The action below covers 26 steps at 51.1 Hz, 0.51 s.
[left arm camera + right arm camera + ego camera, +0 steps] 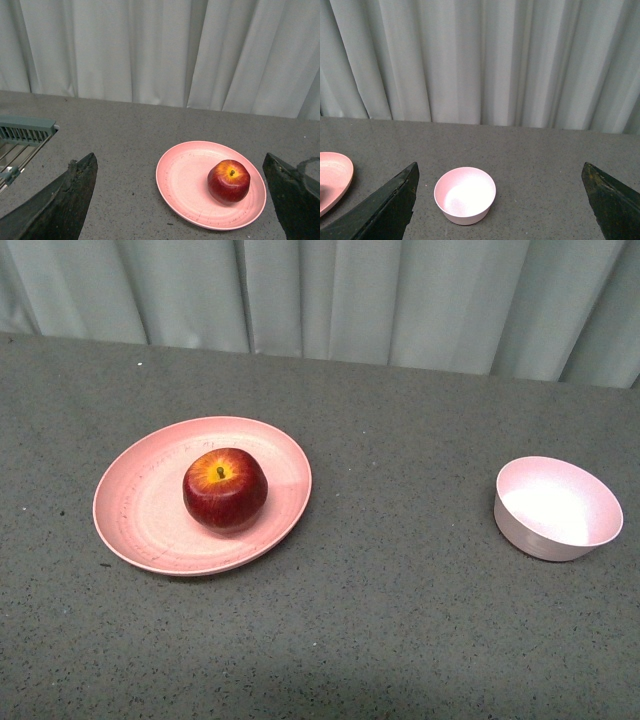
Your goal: Move apple from plate to bowl
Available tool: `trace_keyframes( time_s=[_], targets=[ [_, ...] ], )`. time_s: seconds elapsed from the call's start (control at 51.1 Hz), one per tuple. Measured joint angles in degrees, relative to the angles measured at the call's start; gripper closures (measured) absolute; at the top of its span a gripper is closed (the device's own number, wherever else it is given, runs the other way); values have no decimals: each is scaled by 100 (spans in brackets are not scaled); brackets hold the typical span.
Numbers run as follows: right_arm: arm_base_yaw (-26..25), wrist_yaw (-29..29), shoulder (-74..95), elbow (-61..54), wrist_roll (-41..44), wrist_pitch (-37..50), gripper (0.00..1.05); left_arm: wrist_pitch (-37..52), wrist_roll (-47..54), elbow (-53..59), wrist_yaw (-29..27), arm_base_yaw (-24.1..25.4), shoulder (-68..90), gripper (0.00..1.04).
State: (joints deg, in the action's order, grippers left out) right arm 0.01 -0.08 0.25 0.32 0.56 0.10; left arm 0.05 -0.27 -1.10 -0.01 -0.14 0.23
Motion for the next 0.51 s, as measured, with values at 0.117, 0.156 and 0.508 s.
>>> trace_keyframes(
  time_s=[0.117, 0.156, 0.508],
  targets=[
    [0, 0, -2, 0, 0, 0, 9, 0, 0, 0, 0, 0, 0, 7],
    [0, 0, -2, 0, 0, 0, 9, 0, 0, 0, 0, -2, 0, 7],
    [0, 0, -2, 0, 0, 0, 9, 0, 0, 0, 0, 0, 0, 7]
  ],
)
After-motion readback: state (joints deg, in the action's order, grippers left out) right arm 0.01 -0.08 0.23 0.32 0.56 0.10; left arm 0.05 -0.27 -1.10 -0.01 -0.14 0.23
